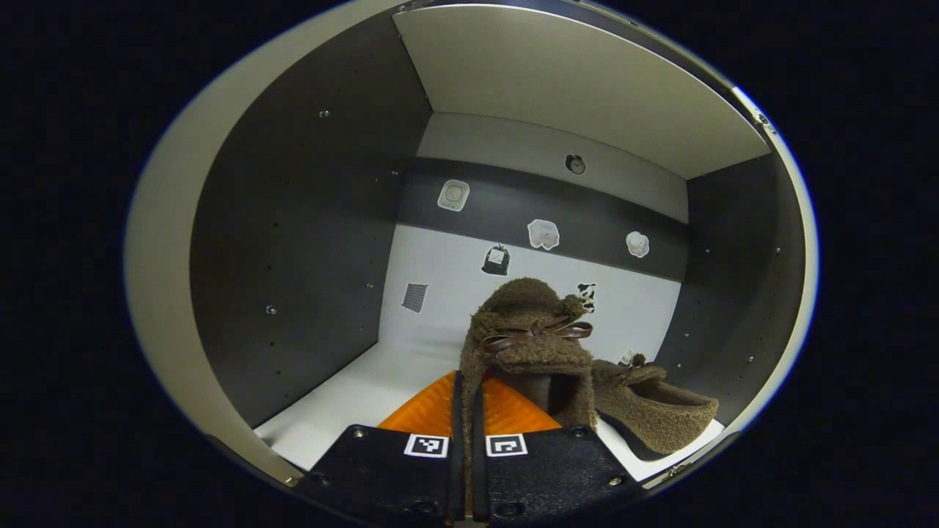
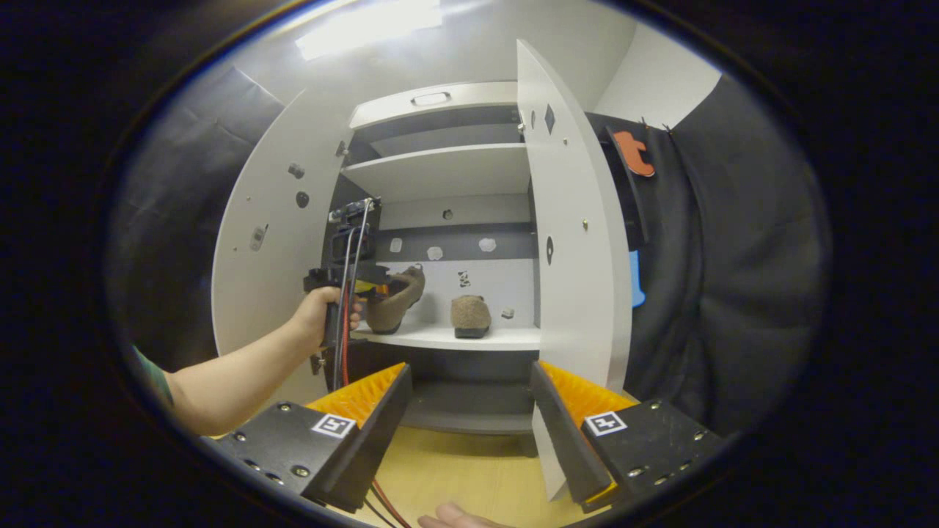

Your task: Grab one shoe with the right hand and put it into the shoe cabinet, grab the other shoe with the left hand and put it into the shoe cabinet; then close the right door with the right hand and the left door with the left hand.

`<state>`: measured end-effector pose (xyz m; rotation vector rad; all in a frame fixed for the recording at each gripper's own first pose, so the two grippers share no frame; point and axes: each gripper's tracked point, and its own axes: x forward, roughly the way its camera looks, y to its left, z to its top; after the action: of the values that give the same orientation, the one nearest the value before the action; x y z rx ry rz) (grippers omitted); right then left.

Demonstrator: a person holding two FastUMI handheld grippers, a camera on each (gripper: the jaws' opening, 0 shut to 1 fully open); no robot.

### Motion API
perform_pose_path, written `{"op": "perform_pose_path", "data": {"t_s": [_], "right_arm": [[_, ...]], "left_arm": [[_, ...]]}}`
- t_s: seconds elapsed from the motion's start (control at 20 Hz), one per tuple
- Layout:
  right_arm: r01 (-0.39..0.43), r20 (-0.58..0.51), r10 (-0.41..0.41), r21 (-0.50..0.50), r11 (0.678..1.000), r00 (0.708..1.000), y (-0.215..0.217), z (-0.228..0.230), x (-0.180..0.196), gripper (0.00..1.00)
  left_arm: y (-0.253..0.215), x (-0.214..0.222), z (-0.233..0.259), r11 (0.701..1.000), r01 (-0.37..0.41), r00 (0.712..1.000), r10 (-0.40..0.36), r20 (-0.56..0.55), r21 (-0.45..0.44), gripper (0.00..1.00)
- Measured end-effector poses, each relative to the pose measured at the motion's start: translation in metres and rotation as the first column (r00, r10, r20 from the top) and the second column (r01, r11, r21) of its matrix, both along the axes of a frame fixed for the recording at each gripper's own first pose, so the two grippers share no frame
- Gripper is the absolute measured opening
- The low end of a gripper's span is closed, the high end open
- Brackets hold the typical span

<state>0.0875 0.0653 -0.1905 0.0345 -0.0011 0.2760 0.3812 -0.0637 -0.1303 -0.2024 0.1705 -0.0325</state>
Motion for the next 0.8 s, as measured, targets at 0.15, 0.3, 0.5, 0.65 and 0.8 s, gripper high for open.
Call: {"op": "perform_pose_path", "data": {"t_s": [0.15, 0.3, 0.5, 0.65, 0.8], "right_arm": [[-0.013, -0.016, 0.013, 0.01, 1.0, 1.0, 0.001, -0.003, -0.005, 0.98], [0.009, -0.017, -0.009, -0.006, 1.0, 1.0, -0.003, -0.006, -0.009, 0.97], [0.007, -0.033, -0.007, 0.006, 1.0, 0.999, 0.0, -0.011, -0.023, 0.98], [0.012, -0.047, -0.011, 0.019, 1.0, 0.999, 0.0, -0.015, -0.038, 0.98], [0.028, -0.037, -0.027, 0.017, 0.999, 0.999, -0.011, -0.015, -0.057, 0.98]], "left_arm": [[-0.007, -0.002, 0.005, 0.999, 0.028, 0.999, -0.029, 0.017, 0.017, 0.26], [-0.016, -0.018, 0.017, 0.997, 0.061, 0.998, -0.062, 0.024, 0.041, 0.76], [-0.016, -0.051, 0.033, 0.996, 0.061, 0.996, -0.064, 0.057, 0.06, 0.94], [-0.019, -0.088, 0.037, 0.993, 0.099, 0.993, -0.103, 0.058, 0.057, 0.94], [-0.021, -0.133, 0.036, 0.99, 0.124, 0.989, -0.129, 0.077, 0.07, 0.95]]}}
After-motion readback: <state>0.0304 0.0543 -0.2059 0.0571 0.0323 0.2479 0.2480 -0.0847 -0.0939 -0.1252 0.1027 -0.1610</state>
